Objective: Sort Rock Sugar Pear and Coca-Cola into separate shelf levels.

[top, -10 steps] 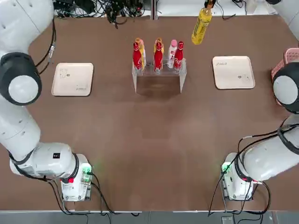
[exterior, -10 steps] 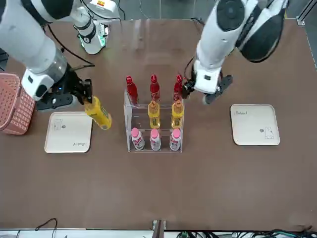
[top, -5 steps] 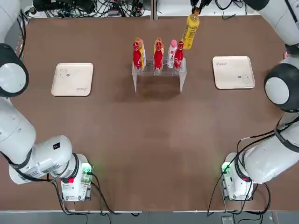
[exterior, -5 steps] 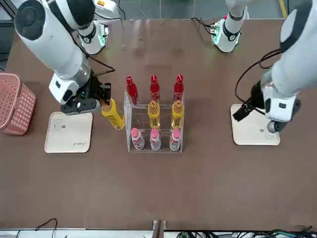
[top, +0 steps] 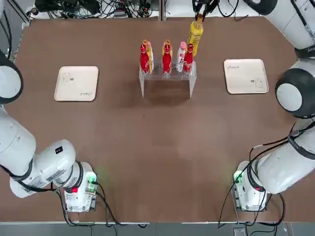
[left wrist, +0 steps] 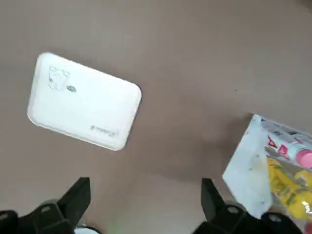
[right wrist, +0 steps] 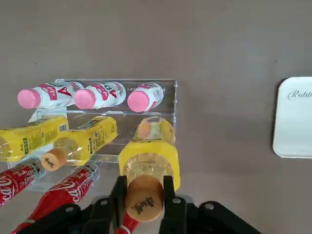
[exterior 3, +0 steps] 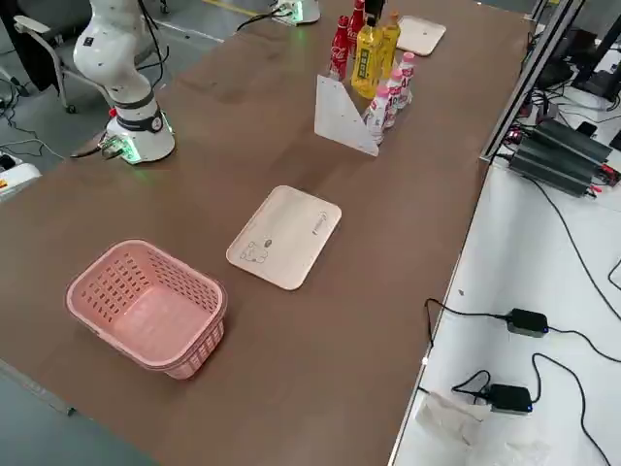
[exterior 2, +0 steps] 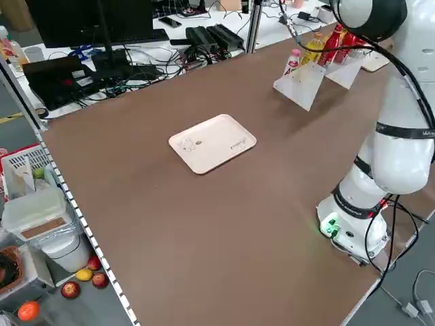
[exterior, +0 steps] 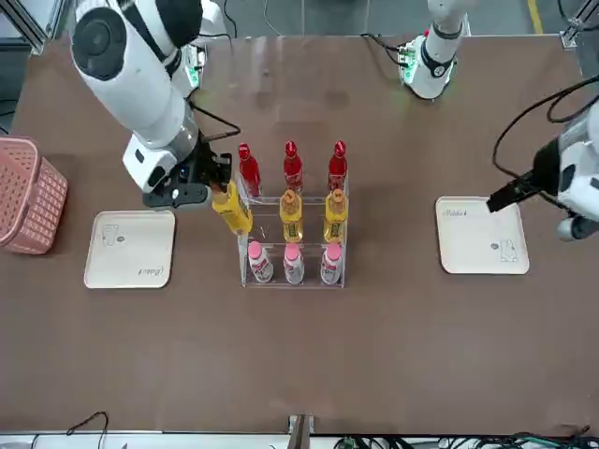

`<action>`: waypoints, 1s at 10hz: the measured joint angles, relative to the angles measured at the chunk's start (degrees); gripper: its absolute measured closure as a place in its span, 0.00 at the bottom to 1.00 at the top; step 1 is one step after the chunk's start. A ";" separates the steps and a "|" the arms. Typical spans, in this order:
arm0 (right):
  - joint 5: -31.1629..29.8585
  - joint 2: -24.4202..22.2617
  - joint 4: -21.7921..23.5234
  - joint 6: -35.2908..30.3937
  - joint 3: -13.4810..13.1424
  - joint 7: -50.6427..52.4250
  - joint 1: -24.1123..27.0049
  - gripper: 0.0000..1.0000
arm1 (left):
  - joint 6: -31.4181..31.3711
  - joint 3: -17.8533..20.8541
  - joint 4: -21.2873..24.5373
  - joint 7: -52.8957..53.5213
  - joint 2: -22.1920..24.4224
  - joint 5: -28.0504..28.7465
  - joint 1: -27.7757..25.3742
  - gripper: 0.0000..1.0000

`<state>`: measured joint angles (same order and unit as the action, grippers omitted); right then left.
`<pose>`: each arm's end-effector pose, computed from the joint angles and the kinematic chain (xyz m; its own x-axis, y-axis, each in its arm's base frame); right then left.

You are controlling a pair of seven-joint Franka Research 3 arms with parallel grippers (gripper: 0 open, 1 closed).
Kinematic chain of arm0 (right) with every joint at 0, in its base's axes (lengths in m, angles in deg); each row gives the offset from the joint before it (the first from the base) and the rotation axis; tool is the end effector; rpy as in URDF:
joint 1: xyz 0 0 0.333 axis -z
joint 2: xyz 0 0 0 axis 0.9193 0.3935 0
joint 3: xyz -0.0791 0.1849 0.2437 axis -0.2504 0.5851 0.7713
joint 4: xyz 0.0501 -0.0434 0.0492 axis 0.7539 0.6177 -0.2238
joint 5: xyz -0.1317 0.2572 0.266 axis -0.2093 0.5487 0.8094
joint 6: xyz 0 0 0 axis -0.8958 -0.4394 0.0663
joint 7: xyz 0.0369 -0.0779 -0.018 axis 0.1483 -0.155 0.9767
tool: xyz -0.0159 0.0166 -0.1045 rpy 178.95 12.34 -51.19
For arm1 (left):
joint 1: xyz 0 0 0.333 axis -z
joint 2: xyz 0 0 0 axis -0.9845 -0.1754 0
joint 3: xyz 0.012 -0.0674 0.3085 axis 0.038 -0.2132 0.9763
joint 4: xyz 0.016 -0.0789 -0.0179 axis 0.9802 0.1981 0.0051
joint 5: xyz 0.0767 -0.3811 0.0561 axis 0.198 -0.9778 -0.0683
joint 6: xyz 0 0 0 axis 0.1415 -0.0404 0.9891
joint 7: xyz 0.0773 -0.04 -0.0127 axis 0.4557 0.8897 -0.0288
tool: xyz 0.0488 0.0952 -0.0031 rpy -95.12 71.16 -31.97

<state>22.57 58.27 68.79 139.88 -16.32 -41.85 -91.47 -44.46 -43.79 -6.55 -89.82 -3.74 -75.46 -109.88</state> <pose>0.5717 0.3199 0.5749 0.9986 0.0000 -0.0522 -0.0068 -0.9914 -0.1304 0.6086 -0.0535 0.6079 0.9587 0.2700 -0.0892 0.2740 -0.9611 0.0359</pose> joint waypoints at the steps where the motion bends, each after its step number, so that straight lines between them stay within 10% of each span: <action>1: 0.02 0.78 0.17 1.40 0.01 -0.43 -0.54 0.66 | 0.04 1.89 0.04 4.73 0.77 -0.01 0.51 0.00; 8: 0.07 1.90 6.53 4.75 0.06 -1.42 -3.54 0.66 | 1.07 36.29 6.39 20.15 12.43 -6.75 27.73 0.00; 10: 0.04 1.85 8.12 7.19 -0.05 -1.45 -3.63 0.66 | 1.01 39.88 6.39 20.59 12.72 -6.74 30.71 0.00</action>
<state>22.61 60.12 76.90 147.07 -16.37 -43.30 -95.10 -43.44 -3.90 -0.16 -69.23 8.98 -82.20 -79.17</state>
